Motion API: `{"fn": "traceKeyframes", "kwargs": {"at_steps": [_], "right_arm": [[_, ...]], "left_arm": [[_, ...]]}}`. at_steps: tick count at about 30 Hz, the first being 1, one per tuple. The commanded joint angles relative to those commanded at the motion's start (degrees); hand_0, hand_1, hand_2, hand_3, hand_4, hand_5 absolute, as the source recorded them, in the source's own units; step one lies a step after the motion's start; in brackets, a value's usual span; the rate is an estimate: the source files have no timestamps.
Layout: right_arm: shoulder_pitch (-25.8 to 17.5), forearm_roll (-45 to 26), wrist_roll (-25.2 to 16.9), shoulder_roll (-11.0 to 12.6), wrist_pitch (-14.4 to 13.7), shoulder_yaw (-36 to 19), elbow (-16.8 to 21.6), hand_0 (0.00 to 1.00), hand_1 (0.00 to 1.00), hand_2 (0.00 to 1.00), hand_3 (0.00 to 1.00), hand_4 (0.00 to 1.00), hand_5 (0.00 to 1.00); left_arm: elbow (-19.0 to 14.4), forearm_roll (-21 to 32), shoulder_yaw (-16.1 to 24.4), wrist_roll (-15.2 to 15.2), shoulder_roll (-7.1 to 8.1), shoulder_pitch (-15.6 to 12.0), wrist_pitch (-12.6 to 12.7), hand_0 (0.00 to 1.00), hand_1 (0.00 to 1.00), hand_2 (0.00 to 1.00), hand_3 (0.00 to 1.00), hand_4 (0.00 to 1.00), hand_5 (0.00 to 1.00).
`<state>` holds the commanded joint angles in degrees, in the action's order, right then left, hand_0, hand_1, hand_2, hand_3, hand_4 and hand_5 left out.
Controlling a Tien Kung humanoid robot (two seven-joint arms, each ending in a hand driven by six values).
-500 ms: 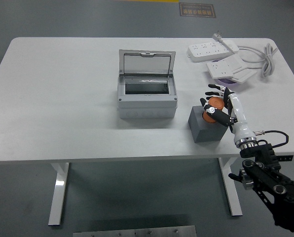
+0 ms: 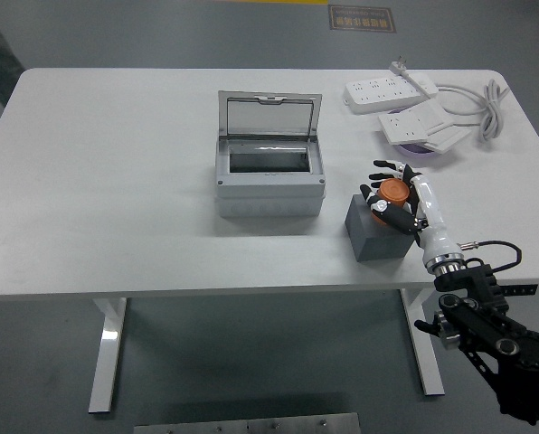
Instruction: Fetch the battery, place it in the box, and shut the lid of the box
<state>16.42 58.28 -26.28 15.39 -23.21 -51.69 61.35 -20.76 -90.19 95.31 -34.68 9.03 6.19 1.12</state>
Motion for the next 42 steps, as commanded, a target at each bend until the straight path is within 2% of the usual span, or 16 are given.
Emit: {"fn": "traceKeyframes", "kwargs": {"at_steps": [10,11,16,17,22,23,28,29,34,35,40,41,42], "right_arm": [[-0.1,-1.8,0.1,0.0,-0.5,0.5,-0.6,0.595,0.605,0.619,0.719,0.747,0.228],[-0.1,-1.9,0.1,0.0,-0.5,0.6,-0.7,0.547,0.576,0.596,0.695,0.631,0.131],[-0.2,-2.3,0.3,-0.1,-0.7,0.9,-0.8,0.547,0.576,0.596,0.695,0.631,0.131],[-0.2,-2.4,0.3,-0.1,-0.7,0.9,-0.8,0.525,0.514,0.552,0.624,0.518,0.087],[-0.2,-2.9,0.4,-0.1,-1.0,1.0,-0.7,0.525,0.514,0.552,0.624,0.518,0.087],[-0.2,-3.0,0.5,-0.1,-1.1,1.1,-0.8,0.509,0.462,0.515,0.595,0.466,0.076],[-0.3,-3.2,0.8,-0.1,-1.4,1.2,-0.7,0.509,0.462,0.515,0.595,0.466,0.076],[-0.3,-3.1,1.0,-0.1,-1.5,1.3,-0.6,0.500,0.434,0.479,0.556,0.359,0.002],[-0.3,-2.6,1.7,-0.1,-1.9,1.6,-0.5,0.500,0.434,0.479,0.556,0.359,0.002],[-0.2,-2.5,1.8,-0.1,-2.0,1.7,-0.5,0.391,0.341,0.405,0.457,0.295,0.002],[-0.1,-2.7,1.9,-0.1,-2.1,2.0,-0.6,0.391,0.341,0.405,0.457,0.295,0.002],[-0.1,-2.8,1.9,-0.1,-2.2,2.1,-0.6,0.345,0.296,0.361,0.362,0.173,0.002],[-0.1,-3.0,1.8,-0.1,-2.2,2.2,-0.6,0.345,0.296,0.361,0.362,0.173,0.002]], "left_arm": [[0.1,0.0,0.0,0.3,0.04,0.1,-0.1,0.569,0.706,0.540,0.506,0.639,0.002],[0.1,0.0,0.0,0.3,0.05,0.1,-0.1,0.568,0.706,0.542,0.506,0.634,0.002],[0.1,0.0,0.1,0.3,0.14,0.1,-0.2,0.568,0.706,0.542,0.506,0.634,0.002],[0.1,0.0,0.1,0.3,0.14,0.1,-0.2,0.567,0.706,0.544,0.506,0.635,0.002],[0.1,0.2,0.0,0.4,0.22,0.0,-0.1,0.567,0.706,0.544,0.506,0.635,0.002],[0.1,0.3,0.0,0.5,0.25,0.0,-0.1,0.566,0.706,0.545,0.507,0.635,0.002],[0.1,0.3,0.0,0.5,0.39,0.0,0.0,0.566,0.706,0.545,0.507,0.635,0.002],[0.1,0.4,0.0,0.5,0.40,-0.1,0.0,0.566,0.706,0.547,0.510,0.633,0.002],[0.1,0.6,-0.1,0.5,0.42,-0.1,0.1,0.566,0.706,0.547,0.510,0.633,0.002],[0.1,0.6,-0.1,0.5,0.42,0.0,0.1,0.566,0.706,0.551,0.513,0.626,0.002],[0.1,0.6,0.0,0.5,0.41,-0.1,0.1,0.566,0.706,0.551,0.513,0.626,0.002],[0.1,0.5,0.0,0.5,0.41,-0.1,0.1,0.566,0.706,0.555,0.515,0.610,0.002],[0.0,0.5,0.1,0.5,0.40,-0.1,0.1,0.566,0.706,0.555,0.515,0.610,0.002]]}}
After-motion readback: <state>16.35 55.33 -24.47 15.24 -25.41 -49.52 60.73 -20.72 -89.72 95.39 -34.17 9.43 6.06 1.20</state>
